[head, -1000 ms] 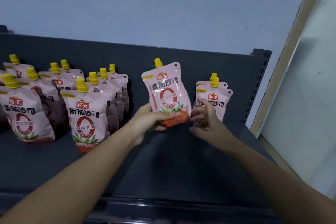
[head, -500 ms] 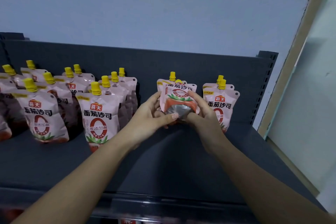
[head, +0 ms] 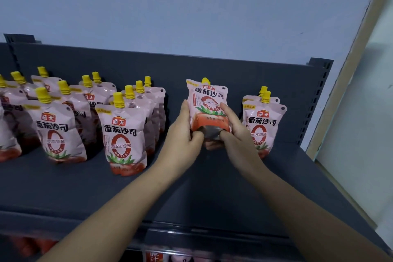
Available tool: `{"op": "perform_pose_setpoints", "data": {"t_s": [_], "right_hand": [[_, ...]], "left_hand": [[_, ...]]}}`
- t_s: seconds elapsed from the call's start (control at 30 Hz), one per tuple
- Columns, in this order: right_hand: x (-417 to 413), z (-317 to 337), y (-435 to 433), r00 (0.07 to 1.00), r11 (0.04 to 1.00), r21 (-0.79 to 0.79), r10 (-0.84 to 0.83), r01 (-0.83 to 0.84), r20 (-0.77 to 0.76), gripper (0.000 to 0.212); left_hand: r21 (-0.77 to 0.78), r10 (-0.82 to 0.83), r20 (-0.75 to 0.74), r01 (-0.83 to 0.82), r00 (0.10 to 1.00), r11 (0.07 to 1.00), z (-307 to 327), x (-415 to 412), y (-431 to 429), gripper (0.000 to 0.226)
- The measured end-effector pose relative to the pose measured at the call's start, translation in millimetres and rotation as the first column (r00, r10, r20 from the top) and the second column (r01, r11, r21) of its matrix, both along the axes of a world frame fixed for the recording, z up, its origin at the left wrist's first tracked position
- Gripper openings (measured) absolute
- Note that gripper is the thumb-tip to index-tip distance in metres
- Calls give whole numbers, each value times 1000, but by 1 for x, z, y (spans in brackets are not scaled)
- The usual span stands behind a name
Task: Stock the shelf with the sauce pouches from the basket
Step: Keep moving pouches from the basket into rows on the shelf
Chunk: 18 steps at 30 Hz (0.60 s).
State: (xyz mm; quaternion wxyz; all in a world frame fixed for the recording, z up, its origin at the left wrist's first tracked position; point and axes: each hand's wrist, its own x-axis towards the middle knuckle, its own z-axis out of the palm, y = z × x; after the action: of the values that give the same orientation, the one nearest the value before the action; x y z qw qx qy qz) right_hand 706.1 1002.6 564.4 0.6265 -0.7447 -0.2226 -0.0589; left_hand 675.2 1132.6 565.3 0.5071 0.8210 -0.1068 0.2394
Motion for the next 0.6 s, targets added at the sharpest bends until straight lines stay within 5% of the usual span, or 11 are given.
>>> {"op": "perform_pose_setpoints", "data": {"t_s": [0.33,0.6], "right_hand": [[9,16,-14,996,937,-342,87,-76,18,73],[8,13,-13,991,986,-103,131,-130,1,66]], "left_hand": [[-25,-137,-98,135,986,990,4,2,22,78],[-200,-177,-73,159,982,967,7,0,14,86]]}}
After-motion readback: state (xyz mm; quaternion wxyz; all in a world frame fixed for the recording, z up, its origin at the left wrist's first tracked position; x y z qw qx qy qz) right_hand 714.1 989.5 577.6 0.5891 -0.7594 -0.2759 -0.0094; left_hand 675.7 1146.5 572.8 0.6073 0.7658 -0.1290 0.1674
